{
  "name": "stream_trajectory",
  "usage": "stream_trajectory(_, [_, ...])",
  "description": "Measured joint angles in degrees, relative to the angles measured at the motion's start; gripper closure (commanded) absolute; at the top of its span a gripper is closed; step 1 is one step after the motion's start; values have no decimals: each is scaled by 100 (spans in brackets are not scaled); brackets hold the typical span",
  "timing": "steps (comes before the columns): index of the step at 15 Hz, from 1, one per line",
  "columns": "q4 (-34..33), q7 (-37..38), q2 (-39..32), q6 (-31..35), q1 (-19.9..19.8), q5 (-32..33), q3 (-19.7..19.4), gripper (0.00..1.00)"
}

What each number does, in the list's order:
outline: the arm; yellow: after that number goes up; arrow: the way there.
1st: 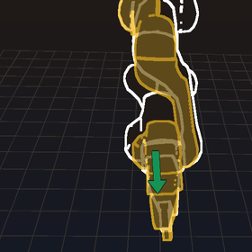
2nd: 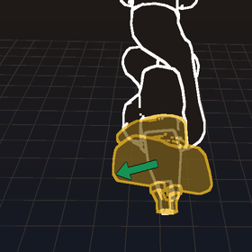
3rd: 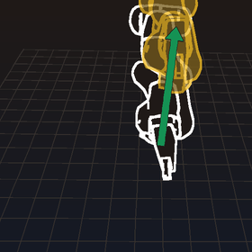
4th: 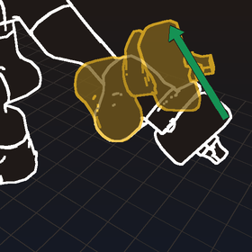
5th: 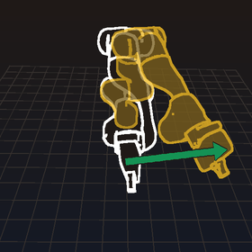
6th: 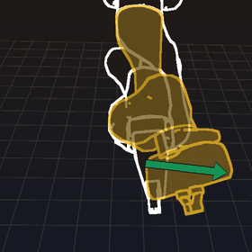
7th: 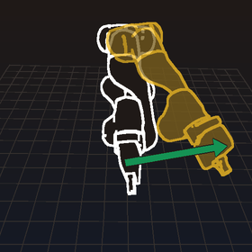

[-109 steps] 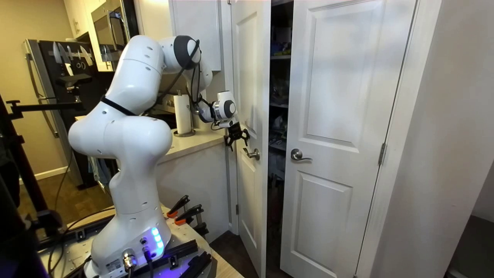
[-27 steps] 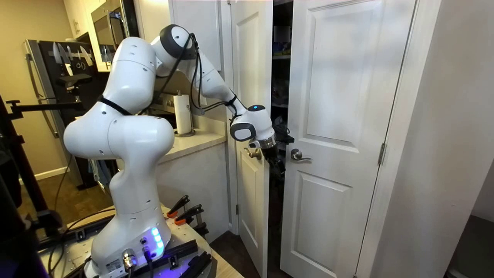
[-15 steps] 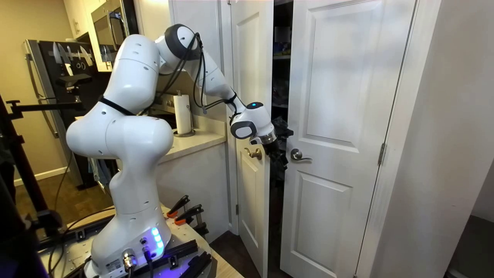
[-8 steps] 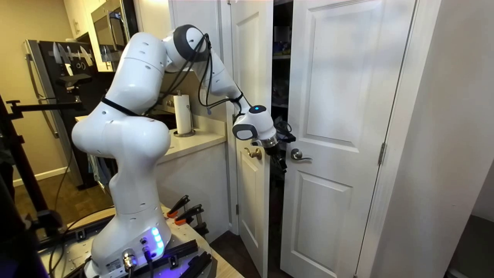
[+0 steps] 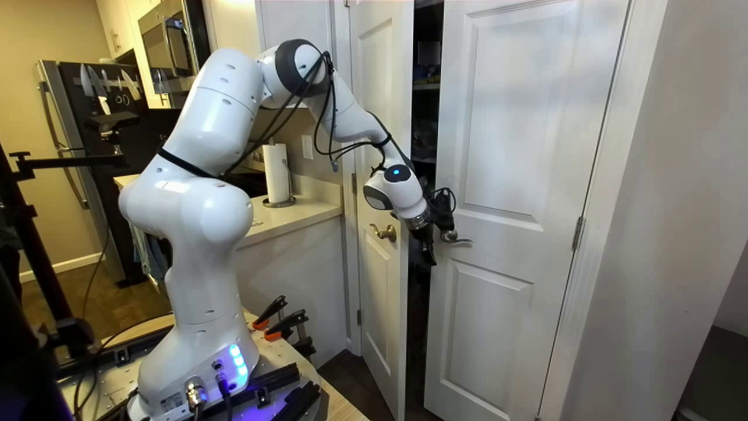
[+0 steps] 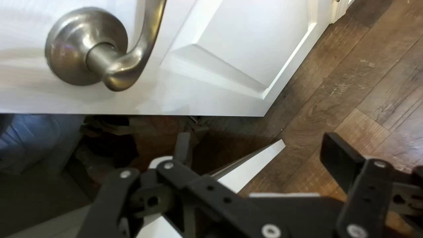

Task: Open the door on the left

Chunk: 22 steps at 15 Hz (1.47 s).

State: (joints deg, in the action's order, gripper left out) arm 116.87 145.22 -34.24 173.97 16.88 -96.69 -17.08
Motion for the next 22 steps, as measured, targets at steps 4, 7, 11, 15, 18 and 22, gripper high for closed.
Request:
stream_trajectory(4, [-140,-226,-17,-126,-17,-926,-26,0])
stream_trajectory(7, [-132,-318,-19,-666,-29,-1151,-46,0])
stream_trajectory(11, [-87,-362,-22,-1325,-76,-1178,-56,0])
stream_trajectory(15, [-57,-485,-12,-1535,-421,-1176,272,0])
stream_trajectory(18, [-57,-744,-12,-1570,-934,-1175,747,0])
stream_trajectory(22, [-57,-935,-12,-1726,-1312,-1159,1104,0])
